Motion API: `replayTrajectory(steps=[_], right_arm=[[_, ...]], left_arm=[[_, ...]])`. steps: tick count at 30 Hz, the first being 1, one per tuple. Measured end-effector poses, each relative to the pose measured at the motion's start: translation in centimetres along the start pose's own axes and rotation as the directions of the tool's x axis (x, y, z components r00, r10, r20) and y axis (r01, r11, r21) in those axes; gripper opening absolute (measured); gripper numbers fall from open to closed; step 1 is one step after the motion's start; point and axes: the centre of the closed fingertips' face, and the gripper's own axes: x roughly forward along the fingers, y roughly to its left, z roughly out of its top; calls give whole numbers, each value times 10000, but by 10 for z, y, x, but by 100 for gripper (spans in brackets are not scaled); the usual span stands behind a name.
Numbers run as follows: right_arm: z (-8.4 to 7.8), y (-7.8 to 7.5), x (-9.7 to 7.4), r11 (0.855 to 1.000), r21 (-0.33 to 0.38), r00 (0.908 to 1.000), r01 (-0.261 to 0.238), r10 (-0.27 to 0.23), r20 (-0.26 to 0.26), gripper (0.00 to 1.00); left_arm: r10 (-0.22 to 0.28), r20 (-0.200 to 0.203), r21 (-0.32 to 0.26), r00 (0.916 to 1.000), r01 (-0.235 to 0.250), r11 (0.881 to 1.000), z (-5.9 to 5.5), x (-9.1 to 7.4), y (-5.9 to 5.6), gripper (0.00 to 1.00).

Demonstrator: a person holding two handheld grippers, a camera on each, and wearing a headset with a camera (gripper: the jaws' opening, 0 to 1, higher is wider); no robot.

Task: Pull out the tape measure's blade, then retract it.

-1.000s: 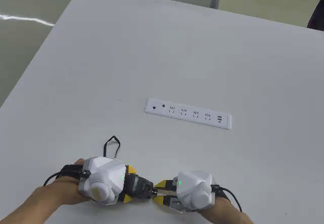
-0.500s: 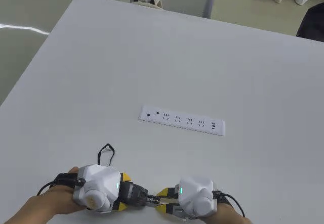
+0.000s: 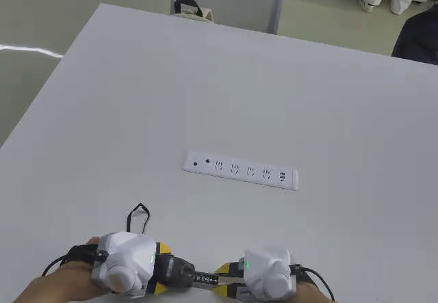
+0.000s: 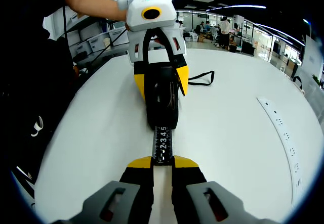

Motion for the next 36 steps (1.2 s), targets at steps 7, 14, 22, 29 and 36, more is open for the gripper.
replayTrajectory(steps=[7, 14, 22, 29, 36], right_arm=[[-5, -1, -6, 10000, -16, 9999, 56, -56, -86, 10], [-9, -1, -12, 10000, 8, 9999, 95, -95, -142, 10], [-18, -3, -23, 9997, 178, 9995, 194, -190, -252, 10], [-25, -2, -31, 9994, 275, 9992, 216, -207, -330, 10], [-30, -2, -41, 9995, 223, 9990, 212, -203, -398, 10]], left_arm=[[76, 5, -27, 10000, -76, 10000, 0, 0, 0, 32], [97, -26, -50, 9999, -97, 9999, -3, 1, 1, 32], [97, -73, -72, 9999, -97, 9999, -5, 1, 2, 32], [97, -113, -67, 9999, -98, 9999, -2, 0, 1, 32], [98, -148, -63, 9998, -99, 9999, 0, -1, 0, 32]])
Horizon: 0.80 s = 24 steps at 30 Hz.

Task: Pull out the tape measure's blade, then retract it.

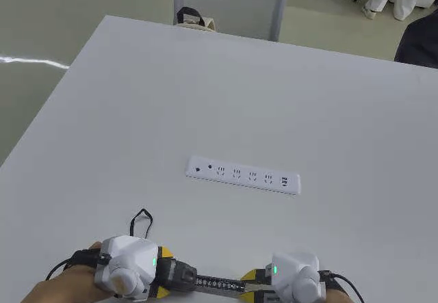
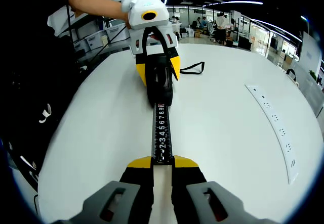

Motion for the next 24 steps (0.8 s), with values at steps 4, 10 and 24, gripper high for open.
replayTrajectory(steps=[4, 10, 24], right_arm=[[-3, 0, -3, 10000, 30, 10000, -26, 26, -30, 10], [-9, -1, -7, 10000, 54, 10000, -46, 47, -85, 10], [-22, -1, -20, 10000, 40, 9997, 54, -53, -254, 10]], left_arm=[[15, 4, -18, 10000, -15, 10000, 0, 0, 0, 32], [12, -35, -6, 10000, -12, 10000, 0, 0, 0, 32], [28, -76, -14, 10000, -29, 10000, 0, 1, 0, 32]])
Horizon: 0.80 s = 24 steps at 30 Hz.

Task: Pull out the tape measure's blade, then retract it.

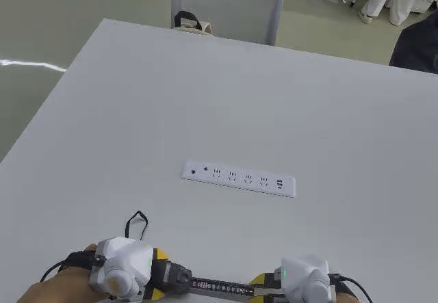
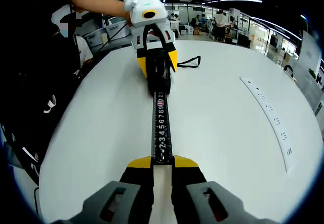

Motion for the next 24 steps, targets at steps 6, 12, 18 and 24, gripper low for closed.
replayTrajectory(steps=[6, 12, 18, 24], right_arm=[[-7, 0, -5, 10000, 31, 10000, 24, -23, -78, 10], [-12, 0, -10, 9999, -34, 9998, 102, -103, -196, 10], [-19, -1, -16, 9998, -13, 9994, 176, -176, -291, 10], [-25, -1, -22, 9998, 40, 9992, 209, -207, -332, 10]], left_arm=[[-4, -24, -4, 10000, 4, 10000, 0, 0, 0, 32], [1, -59, 5, 10000, -1, 10000, 0, 0, 0, 32], [-4, -73, -2, 10000, 4, 10000, -1, 1, 0, 32], [-11, -113, 15, 9999, 11, 10000, -1, 1, 0, 32]])
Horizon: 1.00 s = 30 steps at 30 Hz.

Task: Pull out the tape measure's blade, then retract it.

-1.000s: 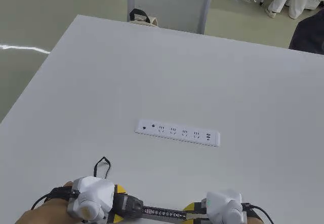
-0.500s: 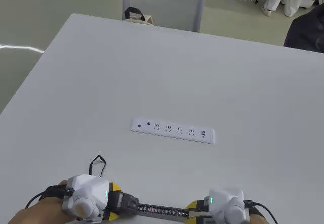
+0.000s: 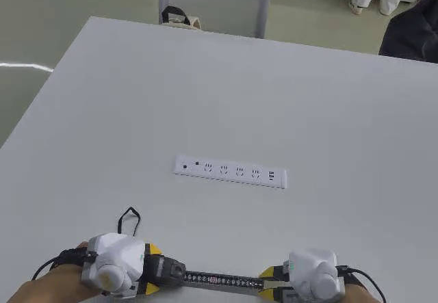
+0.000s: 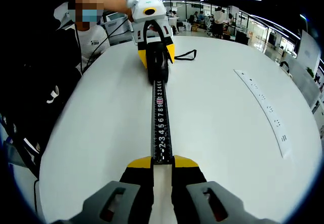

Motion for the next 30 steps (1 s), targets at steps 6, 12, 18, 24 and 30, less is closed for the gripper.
replayTrajectory(steps=[6, 12, 18, 24, 30], right_arm=[[-7, 0, -4, 10000, -49, 9999, 26, -26, -126, 10], [-12, 0, -9, 10000, -24, 9998, 61, -61, -178, 10], [-20, -2, -15, 9999, -12, 9996, 135, -135, -264, 10], [-26, -3, -20, 9998, 2, 9992, 189, -189, -359, 10], [-31, -3, -24, 9998, 74, 9988, 208, -204, -453, 10]], left_arm=[[1, -33, 6, 10000, -1, 10000, -1, 1, 0, 32], [4, -65, 6, 10000, -4, 10000, -2, 1, 1, 32], [-29, -75, 17, 10000, 29, 10000, -2, 2, 0, 32], [-34, -93, 15, 10000, 35, 10000, -4, 2, 1, 32], [-31, -110, 24, 9999, 31, 10000, -1, 1, 0, 32]])
